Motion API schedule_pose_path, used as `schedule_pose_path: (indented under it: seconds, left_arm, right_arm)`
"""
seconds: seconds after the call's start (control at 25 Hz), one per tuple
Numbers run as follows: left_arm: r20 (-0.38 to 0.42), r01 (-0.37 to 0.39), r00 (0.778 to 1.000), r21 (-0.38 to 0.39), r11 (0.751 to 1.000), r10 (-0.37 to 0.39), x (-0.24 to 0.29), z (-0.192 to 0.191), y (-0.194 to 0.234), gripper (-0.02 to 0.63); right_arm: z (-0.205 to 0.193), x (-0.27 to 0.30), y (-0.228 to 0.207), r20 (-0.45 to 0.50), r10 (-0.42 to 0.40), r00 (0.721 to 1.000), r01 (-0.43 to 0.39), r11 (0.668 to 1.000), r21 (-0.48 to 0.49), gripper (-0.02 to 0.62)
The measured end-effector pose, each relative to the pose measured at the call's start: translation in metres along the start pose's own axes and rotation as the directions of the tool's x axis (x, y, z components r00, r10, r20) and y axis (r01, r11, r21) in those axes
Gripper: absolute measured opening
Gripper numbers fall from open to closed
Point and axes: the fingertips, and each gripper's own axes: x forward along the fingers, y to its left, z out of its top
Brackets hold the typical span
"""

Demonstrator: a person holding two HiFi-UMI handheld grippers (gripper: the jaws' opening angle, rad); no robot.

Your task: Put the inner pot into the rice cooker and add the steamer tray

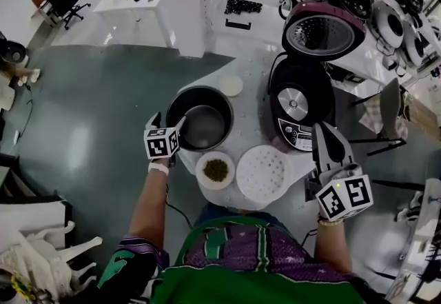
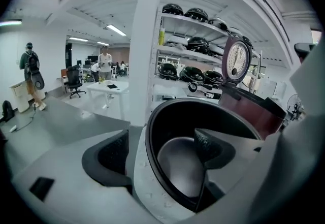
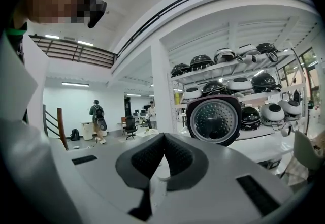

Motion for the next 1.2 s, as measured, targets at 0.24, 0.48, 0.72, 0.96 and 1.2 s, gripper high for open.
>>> schedule_pose_path:
  seconds: [0.24,0.48,0.72,0.96,1.2]
  left_arm:
    - [-0.047,-0.013,0.999,-0.022,1.0,0.012,0.018,-0.005,0.01,0.408]
    - [-0.104,-0.044,0.994,-0.044,0.998,0.04,0.022,-0.015,0.016,0.149]
    - [-0.135,-0.079,0.988,-0.046,0.996,0.072,0.024,-0.019,0.02,0.032]
    - [-0.158,-0.097,0.984,-0.054,0.994,0.087,0.023,-0.019,0.02,0.023]
    - [-0.158,-0.091,0.985,-0.099,0.991,0.075,0.02,-0.016,0.017,0.025]
  right_arm:
    - [-0.01,0.011,-0.009,-0.028,-0.006,1.0,0.006,1.0,0.015,0.006]
    - [-0.017,0.016,-0.013,-0.04,-0.006,0.999,0.007,1.0,0.022,0.006]
    - [-0.023,0.017,-0.017,-0.048,-0.011,0.999,0.014,0.998,0.054,0.006]
    - [-0.023,0.017,-0.018,-0.047,-0.015,0.999,0.017,0.998,0.06,0.006]
    - [-0.02,0.011,-0.02,-0.043,-0.019,0.999,0.021,0.997,0.068,0.006]
